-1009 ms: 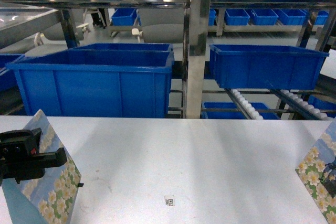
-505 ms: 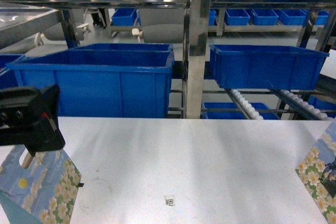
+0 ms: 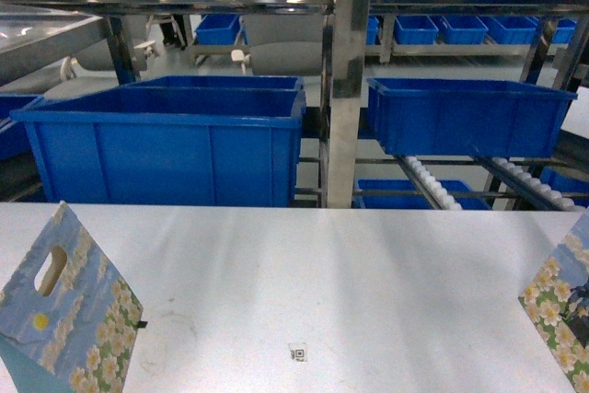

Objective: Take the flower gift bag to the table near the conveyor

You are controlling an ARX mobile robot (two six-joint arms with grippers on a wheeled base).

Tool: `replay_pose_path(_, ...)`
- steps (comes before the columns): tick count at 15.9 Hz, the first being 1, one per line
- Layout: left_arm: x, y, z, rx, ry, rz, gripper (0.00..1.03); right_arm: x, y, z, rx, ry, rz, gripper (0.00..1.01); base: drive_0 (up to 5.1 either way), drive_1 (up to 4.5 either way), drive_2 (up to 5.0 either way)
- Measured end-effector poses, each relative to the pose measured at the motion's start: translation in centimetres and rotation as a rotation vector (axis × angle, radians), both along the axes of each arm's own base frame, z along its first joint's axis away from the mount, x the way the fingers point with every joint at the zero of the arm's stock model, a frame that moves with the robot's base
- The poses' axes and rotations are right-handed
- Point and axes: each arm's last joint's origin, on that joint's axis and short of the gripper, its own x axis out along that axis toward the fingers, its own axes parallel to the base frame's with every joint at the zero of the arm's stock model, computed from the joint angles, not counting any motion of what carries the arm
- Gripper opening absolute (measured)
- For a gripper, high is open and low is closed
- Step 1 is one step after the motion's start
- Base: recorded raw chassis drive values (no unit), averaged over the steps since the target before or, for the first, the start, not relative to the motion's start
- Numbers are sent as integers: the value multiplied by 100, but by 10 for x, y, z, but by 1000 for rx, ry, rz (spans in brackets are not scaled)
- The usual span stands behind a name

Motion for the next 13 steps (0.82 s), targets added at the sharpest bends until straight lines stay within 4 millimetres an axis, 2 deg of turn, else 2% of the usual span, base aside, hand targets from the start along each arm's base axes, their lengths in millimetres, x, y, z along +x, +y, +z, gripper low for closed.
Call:
replay_pose_path(3,-25,8,15,10,-17,-1,98,0,0,0,0,0,0,98,0,0,0)
replay_pose_path(6,-48,10,15,16,12,27,98,0,0,0,0,0,0,98,0,0,0)
replay_pose_path(8,-55,6,15,19,1,21,98,0,0,0,0,0,0,98,0,0,0)
replay_pose_path(11,-54,7,17,21,-1,45,98,0,0,0,0,0,0,98,0,0,0)
replay_pose_path(12,-57,8,16,38,13,16,91,-1,-3,3,-13,-32,33,91,0,0,0)
replay_pose_path(13,-61,13,14,44,-7,-10,77,-3,-12,9,-35,-104,9,76,0,0,0)
